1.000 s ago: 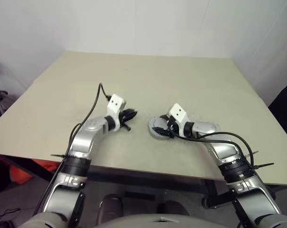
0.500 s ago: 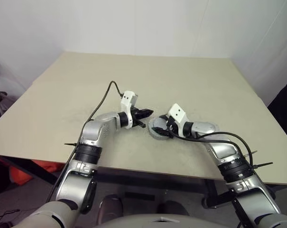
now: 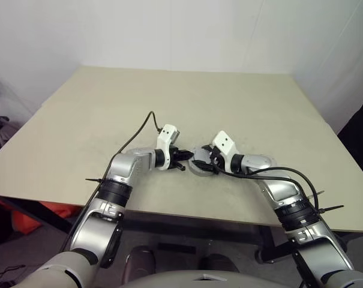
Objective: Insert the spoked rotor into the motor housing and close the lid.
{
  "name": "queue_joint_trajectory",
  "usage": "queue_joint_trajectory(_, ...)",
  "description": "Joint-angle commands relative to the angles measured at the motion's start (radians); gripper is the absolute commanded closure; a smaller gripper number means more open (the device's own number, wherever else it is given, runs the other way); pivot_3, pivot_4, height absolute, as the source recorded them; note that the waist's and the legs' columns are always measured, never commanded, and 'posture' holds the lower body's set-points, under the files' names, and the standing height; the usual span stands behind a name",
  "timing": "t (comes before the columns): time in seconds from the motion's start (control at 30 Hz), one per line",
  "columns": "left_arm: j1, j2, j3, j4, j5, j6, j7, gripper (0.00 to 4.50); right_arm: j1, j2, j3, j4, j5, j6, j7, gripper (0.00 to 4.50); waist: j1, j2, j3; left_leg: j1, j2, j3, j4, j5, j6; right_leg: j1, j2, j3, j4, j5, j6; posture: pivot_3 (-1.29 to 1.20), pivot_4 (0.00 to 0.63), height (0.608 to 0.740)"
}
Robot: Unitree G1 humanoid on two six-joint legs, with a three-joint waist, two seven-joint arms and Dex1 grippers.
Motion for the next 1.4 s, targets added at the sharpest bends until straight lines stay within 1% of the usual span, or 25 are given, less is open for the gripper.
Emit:
queue_joint_trajectory(0.03,0.015,-0.003,-0.010,-0.033,-0.005,0.027,0.005,4.48,-0.011,-0.003,-0.021,0.045,-0.045,0.025,-0.057,1.50,-0.002,0.000,0.000,0.000,0.000,0.000,-0.001,0.000,0.000,0.000,0.000,0.000,-0.001,0.000,0.000,0.00,0.000,0.740)
queue_joint_trajectory(0.07,0.017,-0.004,-0.008,-0.036,-0.008,0.029,0.005,4.48,-0.014,-0.001,-0.023,0.050,-0.045,0.028,-0.062,1.50,-0.002,0.000,0.000,0.000,0.000,0.000,-0.002,0.000,0.000,0.000,0.000,0.000,-0.004,0.000,0.000,0.00,0.000,0.740)
queue_joint_trajectory(0.13,0.020,-0.004,-0.005,-0.041,-0.014,0.033,0.002,4.50,-0.017,0.003,-0.029,0.059,-0.037,0.032,-0.060,0.78,-0.002,0.000,0.000,0.000,-0.001,0.000,-0.003,0.000,0.000,0.000,0.000,0.000,-0.006,0.000,0.000,0.00,0.000,0.740)
queue_joint_trajectory(0.17,0.021,-0.004,-0.005,-0.044,-0.017,0.036,0.000,4.50,-0.018,0.003,-0.031,0.057,-0.036,0.029,-0.062,0.52,-0.002,0.000,0.000,0.000,-0.001,0.000,-0.003,0.000,0.000,0.000,0.000,0.000,-0.006,0.000,0.000,0.00,0.000,0.740)
queue_joint_trajectory(0.2,0.022,-0.004,-0.005,-0.047,-0.019,0.037,0.000,4.50,-0.018,0.003,-0.033,0.056,-0.036,0.026,-0.063,0.17,-0.002,0.000,0.000,0.000,-0.001,0.000,-0.003,0.000,0.000,0.000,0.000,0.000,-0.006,0.000,0.000,0.00,0.000,0.740)
queue_joint_trajectory(0.23,0.022,-0.004,-0.005,-0.050,-0.023,0.041,-0.001,4.50,-0.017,0.003,-0.038,0.043,-0.034,0.021,-0.067,0.06,-0.002,0.000,0.000,0.000,-0.001,0.000,-0.004,0.000,0.000,0.000,-0.001,0.000,-0.006,0.000,0.000,0.00,0.000,0.740)
queue_joint_trajectory(0.37,0.023,-0.002,-0.007,-0.057,-0.026,0.049,-0.002,4.50,-0.018,0.004,-0.066,-0.024,0.003,0.035,-0.049,0.06,-0.001,0.000,0.000,-0.001,-0.001,0.000,-0.004,0.000,0.000,-0.001,-0.001,0.000,-0.006,0.000,0.000,0.00,0.000,0.740)
queue_joint_trajectory(0.53,0.019,-0.002,-0.009,-0.050,-0.022,0.047,-0.001,4.50,-0.020,-0.018,-0.136,-0.194,0.126,0.134,0.013,0.06,0.001,0.002,0.002,-0.007,-0.001,0.000,-0.005,0.000,0.000,-0.006,-0.001,0.000,-0.006,0.001,0.001,0.00,0.000,0.740)
queue_joint_trajectory(0.6,0.018,-0.003,-0.010,-0.047,-0.021,0.046,-0.002,4.50,-0.017,-0.032,-0.152,-0.238,0.146,0.160,0.023,0.06,0.003,0.002,0.001,-0.010,-0.002,0.000,-0.004,-0.001,0.001,-0.007,-0.001,0.000,-0.006,0.006,-0.005,0.00,0.000,0.740)
queue_joint_trajectory(0.73,0.014,-0.004,-0.014,-0.043,-0.022,0.047,-0.006,4.50,-0.009,-0.062,-0.168,-0.302,0.166,0.193,0.033,0.06,0.005,0.002,0.001,-0.013,-0.002,0.000,-0.005,-0.003,0.005,-0.008,0.000,-0.001,-0.006,0.005,-0.003,0.00,0.000,0.740)
queue_joint_trajectory(0.8,0.012,-0.004,-0.017,-0.041,-0.024,0.048,-0.010,4.50,-0.008,-0.066,-0.197,-0.318,0.189,0.228,0.020,0.06,0.006,0.002,0.001,-0.015,-0.002,0.000,-0.004,-0.004,0.007,-0.011,0.000,-0.001,-0.007,0.005,-0.003,0.00,0.000,0.740)
queue_joint_trajectory(0.93,0.013,-0.008,-0.024,-0.043,-0.027,0.049,-0.015,4.50,-0.032,-0.037,-0.296,-0.268,0.256,0.403,-0.075,0.06,0.007,0.002,0.001,-0.016,-0.003,0.001,-0.004,-0.004,0.007,-0.011,-0.001,0.000,-0.007,0.005,-0.003,0.00,0.000,0.740)
queue_joint_trajectory(1.07,0.014,-0.010,-0.027,-0.044,-0.027,0.048,-0.015,4.50,-0.068,-0.001,-0.456,-0.187,0.344,0.637,-0.180,0.06,0.007,0.002,0.001,-0.015,-0.003,0.001,-0.004,-0.003,0.005,-0.010,-0.001,0.000,-0.007,0.005,-0.003,0.00,0.000,0.740)
queue_joint_trajectory(1.2,0.015,-0.010,-0.028,-0.042,-0.027,0.044,-0.017,4.50,-0.094,0.061,-0.648,-0.175,0.459,0.911,-0.252,0.06,0.009,0.003,0.001,-0.014,-0.003,0.002,-0.004,-0.002,0.003,-0.010,-0.001,0.000,-0.006,0.005,-0.003,0.00,0.000,0.740)
queue_joint_trajectory(1.27,0.013,-0.012,-0.026,-0.036,-0.026,0.037,-0.016,4.50,-0.134,0.146,-0.813,-0.144,0.499,1.085,-0.286,0.06,0.008,0.004,0.001,-0.014,-0.003,0.002,-0.004,-0.002,0.003,-0.010,-0.001,0.000,-0.006,0.005,-0.003,0.00,0.000,0.740)
queue_joint_trajectory(1.3,0.012,-0.014,-0.024,-0.032,-0.025,0.034,-0.014,4.50,-0.144,0.181,-0.873,-0.128,0.522,1.137,-0.310,0.06,0.008,0.004,0.000,-0.014,-0.002,0.002,-0.004,-0.002,0.003,-0.010,-0.001,0.000,-0.006,0.005,-0.003,0.00,0.000,0.740)
queue_joint_trajectory(1.33,0.010,-0.015,-0.022,-0.029,-0.025,0.032,-0.013,4.50,-0.133,0.202,-0.892,-0.127,0.529,1.161,-0.333,0.06,0.010,0.005,0.000,-0.014,-0.003,0.002,-0.004,-0.002,0.003,-0.010,-0.001,0.000,-0.006,0.005,-0.003,0.00,0.000,0.740)
queue_joint_trajectory(1.4,0.007,-0.014,-0.019,-0.023,-0.025,0.030,-0.013,4.50,-0.091,0.228,-0.887,-0.133,0.544,1.167,-0.377,0.06,0.018,0.005,0.000,-0.014,-0.003,0.002,-0.004,-0.002,0.003,-0.010,-0.001,0.000,-0.006,0.005,-0.003,0.00,0.000,0.740)
